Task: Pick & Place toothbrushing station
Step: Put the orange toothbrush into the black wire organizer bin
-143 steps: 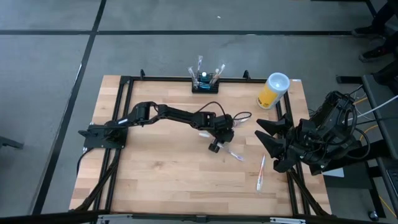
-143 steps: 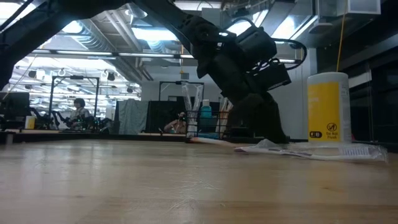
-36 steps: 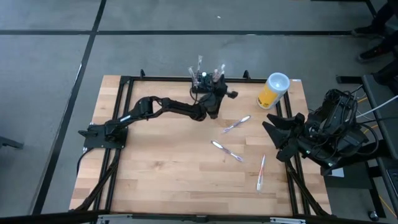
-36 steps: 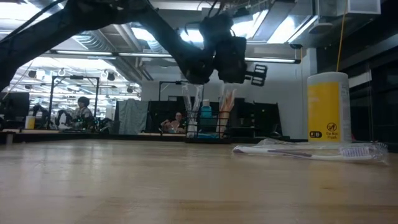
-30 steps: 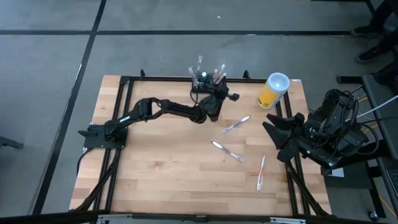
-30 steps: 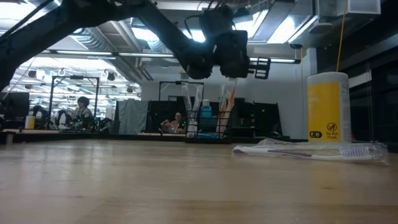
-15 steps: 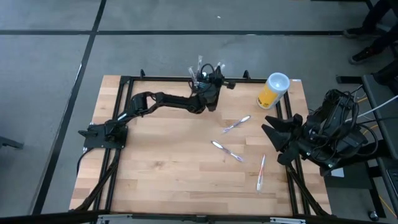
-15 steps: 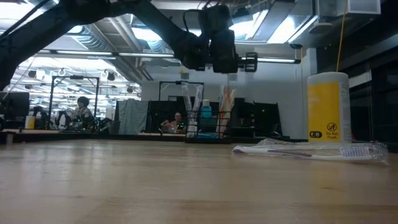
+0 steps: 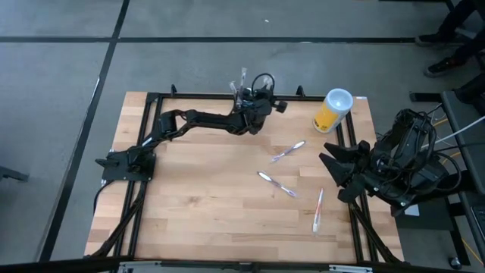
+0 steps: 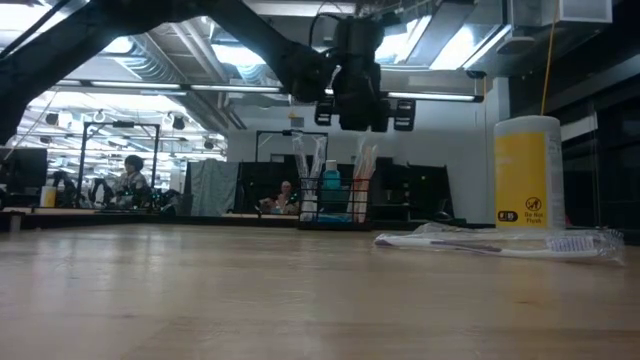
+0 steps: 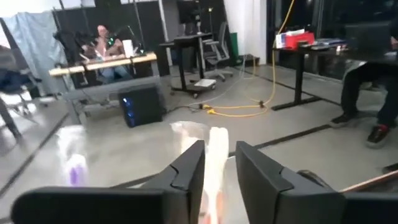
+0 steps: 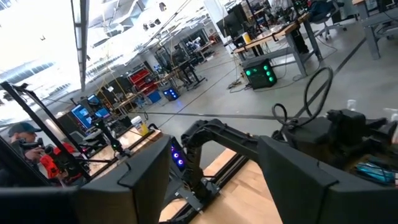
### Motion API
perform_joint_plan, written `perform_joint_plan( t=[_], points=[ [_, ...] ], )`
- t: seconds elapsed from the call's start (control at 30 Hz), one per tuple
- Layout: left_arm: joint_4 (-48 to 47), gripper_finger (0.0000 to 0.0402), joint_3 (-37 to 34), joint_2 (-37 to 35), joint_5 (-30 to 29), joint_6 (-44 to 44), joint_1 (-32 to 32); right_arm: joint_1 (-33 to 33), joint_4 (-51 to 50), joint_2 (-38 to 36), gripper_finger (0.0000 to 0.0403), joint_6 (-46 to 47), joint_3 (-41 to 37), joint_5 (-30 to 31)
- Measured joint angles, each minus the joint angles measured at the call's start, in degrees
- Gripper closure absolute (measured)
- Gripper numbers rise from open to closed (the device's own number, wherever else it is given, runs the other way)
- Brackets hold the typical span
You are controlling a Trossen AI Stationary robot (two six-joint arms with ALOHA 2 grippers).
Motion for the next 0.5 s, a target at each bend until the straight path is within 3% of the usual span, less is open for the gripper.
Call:
perform_joint_plan(
  t=[0.13,0.2,0.33,0.4,0.5],
  points=[
    [-1.01,0.0297,-0.04,-4.20,0.73,4.63,-1.27,0.02,-0.05,0.00,0.0160,-0.08,0.02,0.13],
    [-2.82,0.0293,-0.05,-7.69,5.46,6.33,-1.84,0.02,-0.12,0.00,0.0160,-0.26,0.01,0.07],
    [-10.56,0.0295,-6.79,-16.40,30.37,4.69,-0.82,0.09,-0.20,0.00,0.0160,-0.40,0.02,-2.16],
    [-11.70,0.0298,-14.40,-22.09,42.61,3.65,0.81,0.09,-0.14,0.00,0.0160,-0.27,0.00,-3.69],
    [-5.11,0.0300,-28.15,-33.50,56.16,2.09,3.93,0.09,-0.13,-0.05,0.0160,-0.36,0.01,-5.37]
  ],
)
